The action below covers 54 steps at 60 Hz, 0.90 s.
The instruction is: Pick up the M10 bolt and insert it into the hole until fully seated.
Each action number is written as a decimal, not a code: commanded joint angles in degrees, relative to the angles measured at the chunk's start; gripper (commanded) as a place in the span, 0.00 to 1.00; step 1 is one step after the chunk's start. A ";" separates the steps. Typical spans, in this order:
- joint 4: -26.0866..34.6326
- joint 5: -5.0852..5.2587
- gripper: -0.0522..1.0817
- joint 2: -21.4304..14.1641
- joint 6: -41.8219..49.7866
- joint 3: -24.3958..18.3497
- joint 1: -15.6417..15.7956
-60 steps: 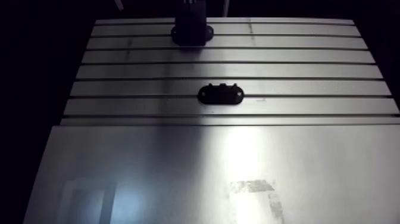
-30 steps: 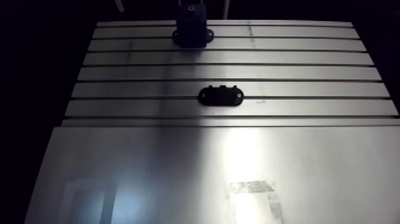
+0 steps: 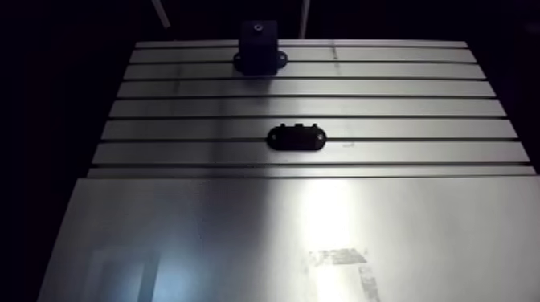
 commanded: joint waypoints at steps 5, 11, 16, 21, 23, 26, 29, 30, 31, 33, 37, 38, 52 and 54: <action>2.06 0.16 0.05 -5.23 0.22 1.79 0.10; 3.63 0.42 0.05 -9.84 0.82 4.22 0.12; 3.72 0.52 0.05 -13.88 0.84 5.93 0.12; 4.28 0.53 0.05 -17.60 0.84 7.01 0.12; 4.93 0.60 0.05 -18.82 0.84 7.35 0.12; 5.55 0.69 0.05 -19.90 0.84 7.77 0.12; 5.91 0.70 0.05 -22.02 0.84 8.81 0.04; 5.91 0.70 0.05 -22.02 0.84 8.81 0.04; 5.85 0.78 0.05 -23.07 0.84 9.34 0.03; 5.77 0.79 0.05 -23.98 0.91 9.86 0.03; 5.83 0.79 0.05 -26.38 1.01 10.89 0.19; 5.83 0.79 0.05 -26.38 1.01 10.89 0.19; 5.93 0.86 0.05 -29.71 0.93 13.31 -0.06; 5.78 0.87 0.05 -29.90 0.93 13.67 -0.06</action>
